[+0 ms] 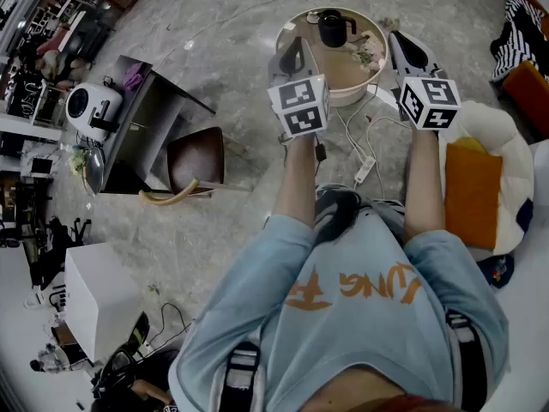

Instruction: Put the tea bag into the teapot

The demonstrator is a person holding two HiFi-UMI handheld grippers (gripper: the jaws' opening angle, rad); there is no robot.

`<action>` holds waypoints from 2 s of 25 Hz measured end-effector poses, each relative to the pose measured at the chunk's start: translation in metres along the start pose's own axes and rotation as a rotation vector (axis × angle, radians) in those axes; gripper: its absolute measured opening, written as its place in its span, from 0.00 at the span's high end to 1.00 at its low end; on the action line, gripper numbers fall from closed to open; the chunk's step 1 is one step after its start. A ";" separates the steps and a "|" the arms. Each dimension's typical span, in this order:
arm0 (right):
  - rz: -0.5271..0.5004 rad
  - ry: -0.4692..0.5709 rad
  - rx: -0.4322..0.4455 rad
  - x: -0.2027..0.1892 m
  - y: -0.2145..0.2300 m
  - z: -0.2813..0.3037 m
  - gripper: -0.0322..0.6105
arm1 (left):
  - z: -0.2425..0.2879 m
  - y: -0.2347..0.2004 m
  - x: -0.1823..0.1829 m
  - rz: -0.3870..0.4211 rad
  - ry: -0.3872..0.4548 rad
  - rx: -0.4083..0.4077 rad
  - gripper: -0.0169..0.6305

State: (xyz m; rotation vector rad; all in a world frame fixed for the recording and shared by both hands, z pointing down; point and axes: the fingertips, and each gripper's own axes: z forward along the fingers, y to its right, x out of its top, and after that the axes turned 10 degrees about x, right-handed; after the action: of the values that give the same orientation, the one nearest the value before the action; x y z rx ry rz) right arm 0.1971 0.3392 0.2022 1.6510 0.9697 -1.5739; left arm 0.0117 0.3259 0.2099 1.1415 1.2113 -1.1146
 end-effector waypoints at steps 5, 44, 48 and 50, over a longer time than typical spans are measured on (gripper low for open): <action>-0.006 0.002 0.011 0.000 -0.002 0.001 0.93 | 0.000 0.000 0.003 -0.012 0.009 -0.003 0.94; 0.055 -0.108 0.050 -0.020 0.046 0.095 0.93 | 0.111 -0.024 -0.034 -0.118 -0.078 -0.024 0.94; 0.076 -0.124 0.043 -0.044 0.060 0.141 0.93 | 0.157 -0.031 -0.052 -0.109 -0.110 -0.042 0.94; 0.090 -0.120 0.028 -0.056 0.073 0.164 0.93 | 0.181 -0.035 -0.060 -0.113 -0.125 -0.044 0.94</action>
State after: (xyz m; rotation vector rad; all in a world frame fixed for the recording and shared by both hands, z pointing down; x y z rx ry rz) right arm 0.1748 0.1578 0.2449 1.5775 0.8038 -1.6127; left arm -0.0076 0.1432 0.2724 0.9656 1.2089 -1.2201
